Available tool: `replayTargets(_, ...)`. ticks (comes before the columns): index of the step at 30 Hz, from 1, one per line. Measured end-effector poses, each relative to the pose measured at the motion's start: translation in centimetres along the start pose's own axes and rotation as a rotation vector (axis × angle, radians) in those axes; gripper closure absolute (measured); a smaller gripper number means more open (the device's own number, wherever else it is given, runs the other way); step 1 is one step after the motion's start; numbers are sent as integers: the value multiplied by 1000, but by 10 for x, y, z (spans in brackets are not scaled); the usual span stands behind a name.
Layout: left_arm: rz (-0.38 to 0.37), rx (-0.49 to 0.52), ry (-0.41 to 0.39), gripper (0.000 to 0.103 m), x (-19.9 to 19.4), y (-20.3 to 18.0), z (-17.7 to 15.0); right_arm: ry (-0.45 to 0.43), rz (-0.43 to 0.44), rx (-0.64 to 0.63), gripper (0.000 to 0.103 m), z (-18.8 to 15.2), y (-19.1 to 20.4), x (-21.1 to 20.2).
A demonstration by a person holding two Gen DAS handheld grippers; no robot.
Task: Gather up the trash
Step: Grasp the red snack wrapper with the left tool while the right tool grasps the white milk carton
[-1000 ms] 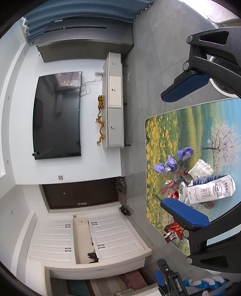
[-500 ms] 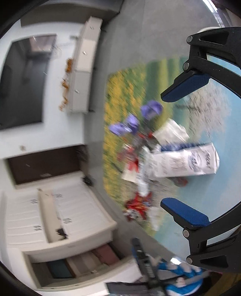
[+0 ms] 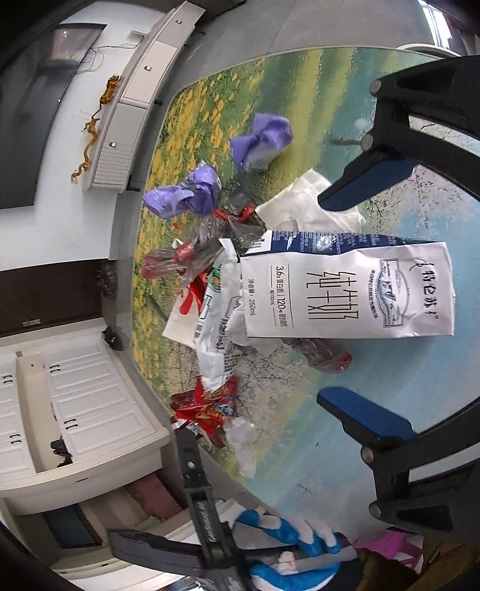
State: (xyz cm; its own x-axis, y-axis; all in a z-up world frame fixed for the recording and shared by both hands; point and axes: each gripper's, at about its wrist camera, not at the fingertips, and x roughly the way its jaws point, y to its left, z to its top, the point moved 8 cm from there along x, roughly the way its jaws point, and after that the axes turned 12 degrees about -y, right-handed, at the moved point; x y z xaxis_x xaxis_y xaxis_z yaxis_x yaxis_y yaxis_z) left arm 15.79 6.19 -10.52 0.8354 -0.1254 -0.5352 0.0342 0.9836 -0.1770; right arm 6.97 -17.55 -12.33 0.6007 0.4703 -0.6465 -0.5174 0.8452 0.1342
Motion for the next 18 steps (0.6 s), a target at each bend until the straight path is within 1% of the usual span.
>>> replayTargets(1,-4,11,11,33,6,-1,-1,9,0,-2,18,-1,-2,3)
replayTargets(2,-10,14,21,37,11,-2,-1,17,-4,-6,22,-1,-4,5)
replayTargets(6,-4,28,57,39,29,0,-10,31,-13,-6,28,-2,-8,11)
replayTargets(7,-2,28,63,39,32,1,-13,37,-16,-6,32,-4,-9,12)
replayTargets(9,-8,22,80,47,36,-1,-19,40,-14,-1,40,-5,-10,13)
replayTargets(11,-16,11,99,61,39,-2,-25,35,-7,10,40,-5,-11,12)
replayTargets(12,-20,2,106,64,40,-2,-27,33,-5,11,40,-6,-11,12)
replayTargets(13,-23,-5,108,73,40,-2,-28,31,-2,11,40,-6,-11,11)
replayTargets(14,-31,-13,114,81,40,-3,-30,30,1,9,40,-7,-10,10)
replayTargets(15,-37,-21,119,83,39,-4,-31,27,7,7,40,-7,-9,9)
replayTargets(17,-48,-27,120,92,37,-6,-33,15,21,13,40,-8,-7,6)
replayTargets(18,-54,-27,119,94,35,-7,-33,12,25,17,40,-8,-7,5)
